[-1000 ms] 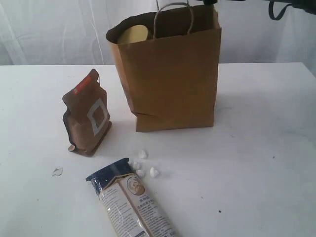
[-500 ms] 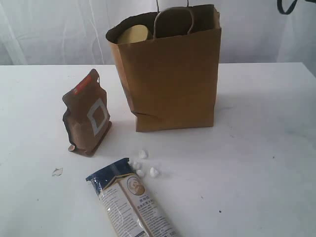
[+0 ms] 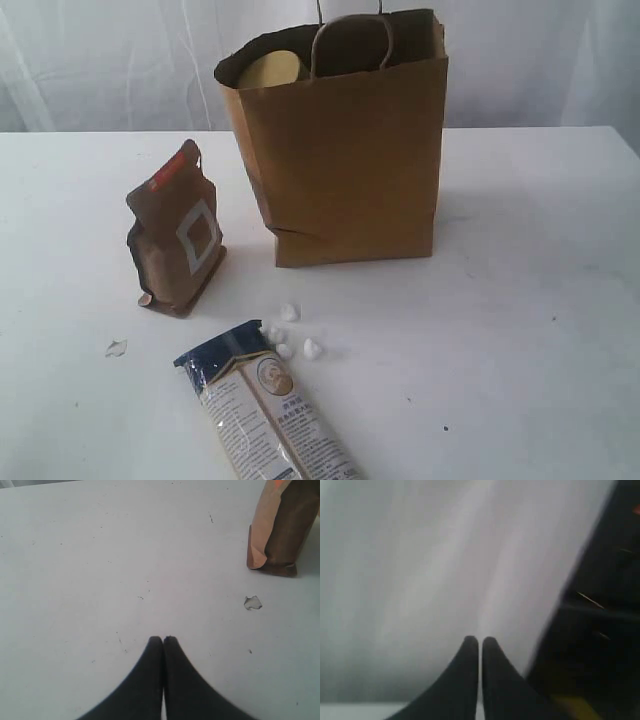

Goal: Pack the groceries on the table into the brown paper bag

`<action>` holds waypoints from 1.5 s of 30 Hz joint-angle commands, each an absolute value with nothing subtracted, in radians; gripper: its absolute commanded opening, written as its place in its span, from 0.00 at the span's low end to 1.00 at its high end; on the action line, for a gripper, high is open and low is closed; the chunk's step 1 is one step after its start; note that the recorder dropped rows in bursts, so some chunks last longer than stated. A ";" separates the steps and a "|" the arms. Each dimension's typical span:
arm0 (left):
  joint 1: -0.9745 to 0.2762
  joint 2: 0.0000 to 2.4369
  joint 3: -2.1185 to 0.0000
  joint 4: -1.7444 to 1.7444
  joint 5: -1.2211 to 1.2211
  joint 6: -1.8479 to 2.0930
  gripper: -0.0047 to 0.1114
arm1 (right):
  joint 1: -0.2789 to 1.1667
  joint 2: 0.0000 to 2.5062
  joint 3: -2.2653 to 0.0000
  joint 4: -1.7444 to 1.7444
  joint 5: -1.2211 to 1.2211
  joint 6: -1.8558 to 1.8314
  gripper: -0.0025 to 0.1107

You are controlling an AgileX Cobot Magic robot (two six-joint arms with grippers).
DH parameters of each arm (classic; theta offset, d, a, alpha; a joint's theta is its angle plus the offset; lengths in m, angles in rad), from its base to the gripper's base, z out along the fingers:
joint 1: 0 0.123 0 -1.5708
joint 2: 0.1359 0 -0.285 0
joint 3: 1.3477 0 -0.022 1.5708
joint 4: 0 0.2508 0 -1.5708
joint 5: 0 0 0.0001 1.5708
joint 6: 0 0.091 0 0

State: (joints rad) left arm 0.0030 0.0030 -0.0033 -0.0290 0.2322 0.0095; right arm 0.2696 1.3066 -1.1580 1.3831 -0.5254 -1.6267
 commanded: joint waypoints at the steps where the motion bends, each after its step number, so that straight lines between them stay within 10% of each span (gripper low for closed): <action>1: -0.003 0.000 0.000 -0.027 0.232 0.000 0.04 | 0.243 1.316 -1.014 1.681 -0.808 -2.015 0.02; 9: -0.003 0.000 0.000 -0.029 0.232 0.000 0.04 | 0.160 1.276 -0.744 1.744 -0.693 -1.937 0.02; 15: -0.003 0.000 0.000 -0.029 0.232 0.000 0.04 | -0.023 1.117 -0.666 1.712 -0.478 -1.168 0.02; 22: -0.003 0.000 0.000 -0.029 0.232 0.000 0.04 | -0.217 1.051 -0.748 0.654 0.000 -0.178 0.02; 35: -0.003 0.000 0.000 -0.005 0.232 0.008 0.04 | -0.170 0.587 -0.843 0.407 0.073 -0.606 0.02; 45: -0.003 0.000 0.000 0.013 0.232 0.008 0.04 | -0.170 0.144 -0.507 0.418 0.347 -0.389 0.02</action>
State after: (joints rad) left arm 0.0030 0.0030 -0.0033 0.0128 0.2322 0.0095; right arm -0.1742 0.1922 -0.5763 0.4180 0.2762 -0.4517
